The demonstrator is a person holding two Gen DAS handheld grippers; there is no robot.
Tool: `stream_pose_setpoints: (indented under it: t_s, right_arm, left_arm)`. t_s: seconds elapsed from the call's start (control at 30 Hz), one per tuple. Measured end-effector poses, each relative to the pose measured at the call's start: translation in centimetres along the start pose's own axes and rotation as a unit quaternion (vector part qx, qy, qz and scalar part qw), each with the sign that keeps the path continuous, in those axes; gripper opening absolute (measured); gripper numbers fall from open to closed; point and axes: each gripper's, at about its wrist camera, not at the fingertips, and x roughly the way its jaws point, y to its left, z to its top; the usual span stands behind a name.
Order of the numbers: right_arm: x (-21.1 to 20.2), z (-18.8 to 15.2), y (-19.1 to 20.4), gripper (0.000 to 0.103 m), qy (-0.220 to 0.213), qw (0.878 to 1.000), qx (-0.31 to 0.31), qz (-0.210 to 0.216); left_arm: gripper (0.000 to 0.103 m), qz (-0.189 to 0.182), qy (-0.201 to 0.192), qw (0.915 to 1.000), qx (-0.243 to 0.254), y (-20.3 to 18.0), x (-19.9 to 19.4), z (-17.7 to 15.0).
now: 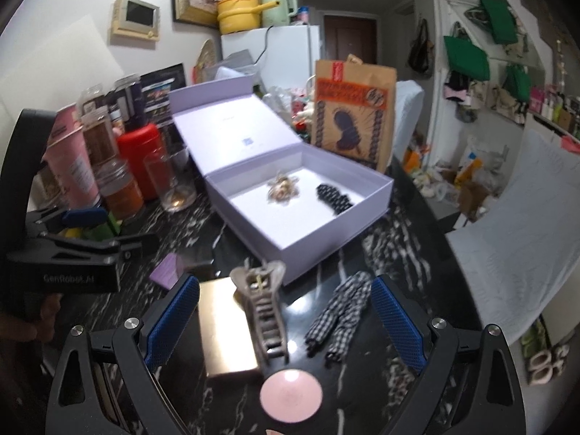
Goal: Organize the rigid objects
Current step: 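Withdraw both tools from the box toward the gingham scrunchie, then grasp the black-and-white gingham scrunchie with the right tool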
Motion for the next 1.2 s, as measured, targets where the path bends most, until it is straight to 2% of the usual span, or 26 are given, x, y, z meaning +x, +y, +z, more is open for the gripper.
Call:
stream_pose_setpoints:
  t_s: [0.43,0.6,0.8,0.9,1.07,1.17,1.2]
  right_arm:
    - [1.5,-2.6,-0.6,0.097,0.017,1.0,-0.007,0.014]
    - [2.3,-3.0,-1.4,0.097,0.027,1.0,-0.001,0.013]
    - [2.9,-3.1,-2.3,0.097,0.028,1.0,-0.001,0.002]
    - [3.3,-3.1,-2.7,0.097,0.032,0.999,0.002,0.0]
    - [3.8,-3.2,-3.6,0.097,0.039,0.999,0.015,0.002]
    - [3.8,-3.2,-4.1,0.097,0.041,0.999,0.021,-0.001]
    - [3.9,-3.2,-4.2,0.097,0.042,0.999,0.023,-0.002]
  left_arm:
    - [0.102,-0.036,0.046,0.9982,-0.015,0.5,3.2,-2.4]
    - [0.102,-0.053,0.053,0.9971,-0.017,0.2,4.5,-2.5]
    - [0.088,-0.081,0.06,0.9947,-0.019,-0.3,5.8,-2.5]
    - [0.087,-0.077,0.05,0.9958,-0.001,-1.0,6.0,-2.2]
    - [0.086,-0.097,0.043,0.9943,-0.001,-1.2,6.7,-1.3]
    - [0.074,-0.099,0.048,0.9939,-0.004,-1.2,7.6,-1.0]
    - [0.074,-0.103,0.05,0.9934,-0.008,-1.1,7.9,-1.0]
